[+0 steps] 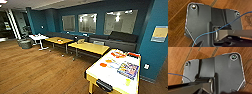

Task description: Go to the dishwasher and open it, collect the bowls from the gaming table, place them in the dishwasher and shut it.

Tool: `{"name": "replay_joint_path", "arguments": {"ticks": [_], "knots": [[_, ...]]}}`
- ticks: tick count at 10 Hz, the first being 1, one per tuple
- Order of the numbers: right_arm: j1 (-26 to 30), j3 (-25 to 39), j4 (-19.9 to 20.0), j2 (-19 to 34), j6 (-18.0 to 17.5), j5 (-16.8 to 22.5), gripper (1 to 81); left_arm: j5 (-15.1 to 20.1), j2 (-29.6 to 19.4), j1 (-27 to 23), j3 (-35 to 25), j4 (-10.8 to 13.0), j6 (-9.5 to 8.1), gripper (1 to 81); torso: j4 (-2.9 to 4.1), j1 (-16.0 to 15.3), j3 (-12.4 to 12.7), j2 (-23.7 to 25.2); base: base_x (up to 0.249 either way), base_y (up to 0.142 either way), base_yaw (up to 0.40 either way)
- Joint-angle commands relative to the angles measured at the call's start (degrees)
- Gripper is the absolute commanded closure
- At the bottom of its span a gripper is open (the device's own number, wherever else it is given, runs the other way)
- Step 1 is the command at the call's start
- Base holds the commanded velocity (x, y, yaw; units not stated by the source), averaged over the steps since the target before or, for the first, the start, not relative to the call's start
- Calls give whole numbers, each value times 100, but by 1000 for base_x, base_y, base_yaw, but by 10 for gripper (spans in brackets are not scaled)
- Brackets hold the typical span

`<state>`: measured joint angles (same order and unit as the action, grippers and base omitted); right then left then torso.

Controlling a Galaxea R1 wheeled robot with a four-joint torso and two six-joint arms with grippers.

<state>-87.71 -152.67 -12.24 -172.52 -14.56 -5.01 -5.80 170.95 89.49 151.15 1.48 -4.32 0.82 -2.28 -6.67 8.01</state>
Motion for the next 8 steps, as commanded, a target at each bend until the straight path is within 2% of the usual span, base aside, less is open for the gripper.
{"name": "replay_joint_path", "arguments": {"ticks": [1,2,8], "knots": [[285,11,55,-13,14,246,10,308,-16,-225,-42,-24,36,10,0,0,0,0,0,-259,0],[293,11,55,-13,14,246,10,308,-16,-217,-42,1,45,10,0,0,0,0,0,-142,0],[284,11,46,-31,23,264,10,308,-8,-217,-42,-33,45,10,0,0,0,0,0,0,0]]}}
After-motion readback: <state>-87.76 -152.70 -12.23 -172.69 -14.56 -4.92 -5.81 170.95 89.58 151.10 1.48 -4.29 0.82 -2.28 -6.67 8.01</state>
